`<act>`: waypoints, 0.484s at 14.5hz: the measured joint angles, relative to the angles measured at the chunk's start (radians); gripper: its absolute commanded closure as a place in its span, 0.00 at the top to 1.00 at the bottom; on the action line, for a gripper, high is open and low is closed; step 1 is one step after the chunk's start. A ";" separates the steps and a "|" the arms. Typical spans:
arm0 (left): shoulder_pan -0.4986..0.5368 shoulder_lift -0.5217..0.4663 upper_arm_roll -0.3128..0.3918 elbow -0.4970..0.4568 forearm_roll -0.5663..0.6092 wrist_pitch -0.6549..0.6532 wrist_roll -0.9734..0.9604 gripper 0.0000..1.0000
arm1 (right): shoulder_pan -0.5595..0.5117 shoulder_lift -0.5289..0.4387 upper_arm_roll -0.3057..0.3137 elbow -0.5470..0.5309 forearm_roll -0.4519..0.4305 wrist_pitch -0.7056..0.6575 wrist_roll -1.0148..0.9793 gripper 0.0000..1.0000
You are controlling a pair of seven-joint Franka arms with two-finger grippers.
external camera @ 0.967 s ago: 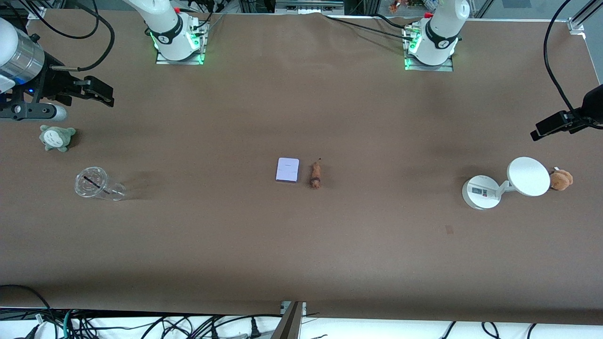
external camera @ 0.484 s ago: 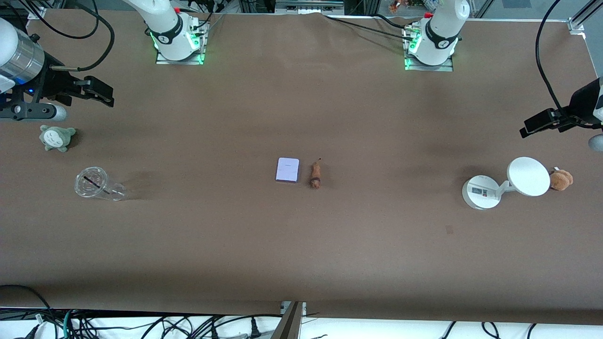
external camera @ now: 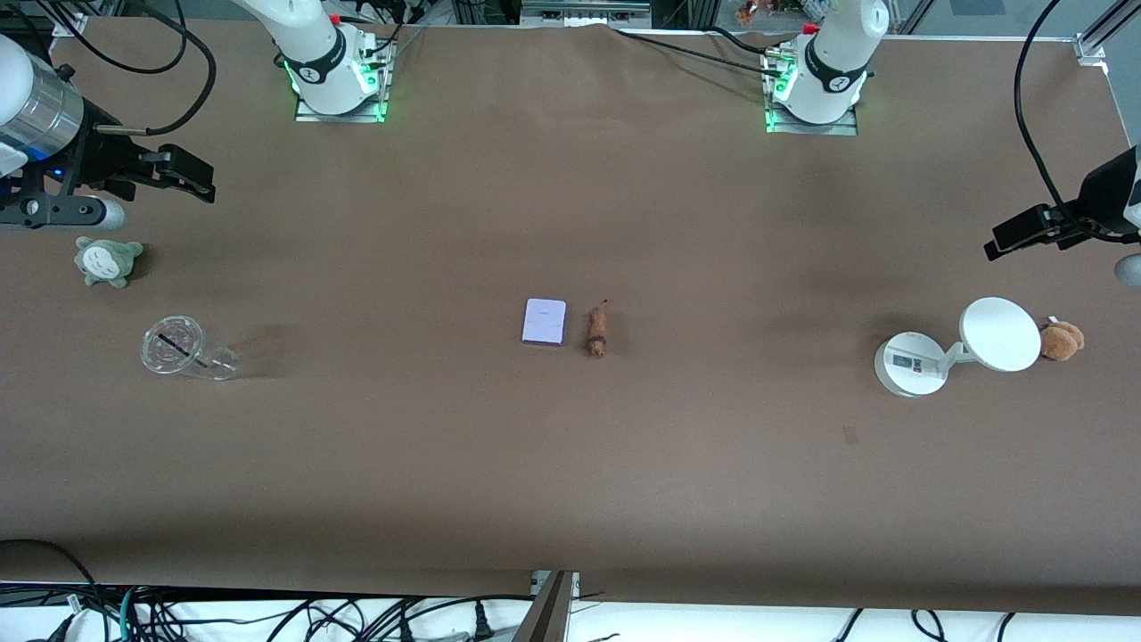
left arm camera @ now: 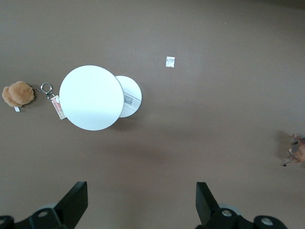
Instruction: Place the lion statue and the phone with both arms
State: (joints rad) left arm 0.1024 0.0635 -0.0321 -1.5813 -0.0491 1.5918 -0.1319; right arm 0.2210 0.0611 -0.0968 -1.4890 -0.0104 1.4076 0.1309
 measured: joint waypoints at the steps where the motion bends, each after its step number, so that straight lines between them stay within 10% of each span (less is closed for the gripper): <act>1: 0.000 0.000 0.000 0.000 0.000 0.000 0.000 1.00 | 0.000 0.000 0.000 0.000 0.000 0.000 0.000 1.00; 7: 0.000 0.000 -0.016 0.004 0.000 -0.011 0.000 1.00 | -0.001 0.002 0.000 0.000 0.000 0.000 0.000 1.00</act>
State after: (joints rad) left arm 0.1020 0.0633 -0.0477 -1.5776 -0.0491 1.5812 -0.1319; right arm 0.2204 0.0628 -0.0971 -1.4890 -0.0105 1.4076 0.1309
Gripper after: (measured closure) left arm 0.000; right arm 0.000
